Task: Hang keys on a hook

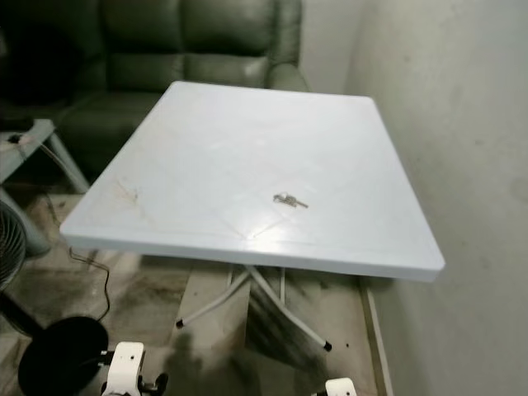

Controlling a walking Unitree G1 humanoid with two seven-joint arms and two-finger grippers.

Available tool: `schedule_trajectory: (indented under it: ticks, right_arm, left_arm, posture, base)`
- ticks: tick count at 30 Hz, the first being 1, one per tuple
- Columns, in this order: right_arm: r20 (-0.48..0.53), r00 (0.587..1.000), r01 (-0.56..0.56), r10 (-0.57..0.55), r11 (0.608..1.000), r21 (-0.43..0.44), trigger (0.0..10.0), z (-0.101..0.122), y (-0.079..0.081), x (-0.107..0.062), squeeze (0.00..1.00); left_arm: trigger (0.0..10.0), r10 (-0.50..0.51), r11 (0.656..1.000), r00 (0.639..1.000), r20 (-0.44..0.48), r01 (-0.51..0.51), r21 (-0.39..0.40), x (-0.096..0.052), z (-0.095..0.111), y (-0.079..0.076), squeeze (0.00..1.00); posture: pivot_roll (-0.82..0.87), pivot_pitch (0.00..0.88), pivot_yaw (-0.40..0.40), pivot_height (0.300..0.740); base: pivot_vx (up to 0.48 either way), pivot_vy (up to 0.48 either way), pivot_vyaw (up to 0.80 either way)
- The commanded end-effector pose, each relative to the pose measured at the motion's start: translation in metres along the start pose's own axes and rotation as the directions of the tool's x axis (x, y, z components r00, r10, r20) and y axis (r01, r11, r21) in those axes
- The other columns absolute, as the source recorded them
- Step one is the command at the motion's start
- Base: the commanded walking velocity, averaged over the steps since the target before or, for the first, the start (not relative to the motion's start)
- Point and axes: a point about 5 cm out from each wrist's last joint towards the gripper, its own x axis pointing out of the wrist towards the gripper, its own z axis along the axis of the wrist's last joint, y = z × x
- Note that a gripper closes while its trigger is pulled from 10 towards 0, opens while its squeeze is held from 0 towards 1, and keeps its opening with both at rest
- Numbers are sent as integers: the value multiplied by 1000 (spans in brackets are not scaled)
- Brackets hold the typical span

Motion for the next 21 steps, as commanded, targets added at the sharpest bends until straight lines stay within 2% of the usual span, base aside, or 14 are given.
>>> schedule_trajectory:
  ticks: [1, 9, 11, 21]
  right_arm:
    - [-55, 998, 11, -10, 1000, 12, 10000, -15, -4, -4, 0]
    - [-58, 998, 13, -12, 1000, 20, 10000, -18, -6, -4, 0]
    - [-57, 998, 12, -11, 1000, 22, 10000, -18, -5, -4, 0]
    - [-46, 999, 0, 1, 1000, 28, 10000, -9, 5, -1, 0]
  left_arm:
    - [10000, -10, 1000, 1000, -23, 10, -2, -1, -6, -4, 0]
    - [10000, -7, 1000, 1000, -21, 7, -3, -1, -5, -4, 0]
    - [10000, -5, 1000, 1000, -20, 6, 22, -1, -5, -4, 0]
    - [10000, -4, 1000, 1000, -16, 4, 4, 0, -4, -4, 0]
  posture:
    - [0, 0, 7, 740]
    - [1, 0, 6, 740]
    - [1, 0, 6, 740]
    - [4, 0, 7, 740]
  base:
    - [0, 480, 0]
    - [0, 463, 0]
    - [0, 0, 0]
    - [0, 0, 0]
